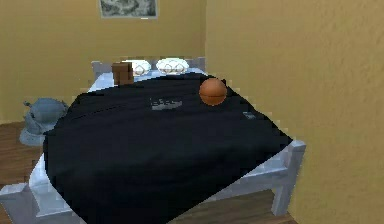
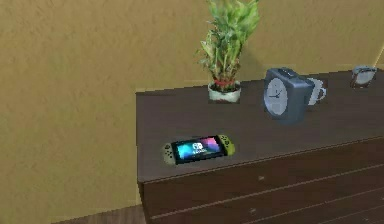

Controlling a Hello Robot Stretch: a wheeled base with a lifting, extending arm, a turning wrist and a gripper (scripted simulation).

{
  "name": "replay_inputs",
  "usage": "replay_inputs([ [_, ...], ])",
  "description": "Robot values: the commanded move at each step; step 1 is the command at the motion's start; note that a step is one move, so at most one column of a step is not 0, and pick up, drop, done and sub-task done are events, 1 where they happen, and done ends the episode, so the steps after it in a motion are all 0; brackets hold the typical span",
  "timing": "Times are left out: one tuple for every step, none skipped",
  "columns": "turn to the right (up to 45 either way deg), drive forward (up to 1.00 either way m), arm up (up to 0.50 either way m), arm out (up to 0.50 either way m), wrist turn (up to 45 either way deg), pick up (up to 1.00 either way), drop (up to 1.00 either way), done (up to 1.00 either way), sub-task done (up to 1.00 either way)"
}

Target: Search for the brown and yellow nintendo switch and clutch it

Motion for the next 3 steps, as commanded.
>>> replay_inputs([
  [0.0,0.0,0.5,0.0,0.0,0.0,0.0,0.0,0.0],
  [0.0,0.0,0.38,0.0,0.0,0.0,0.0,0.0,0.0],
  [0.0,0.0,0.0,0.16,0.0,0.0,0.0,0.0,0.0],
])
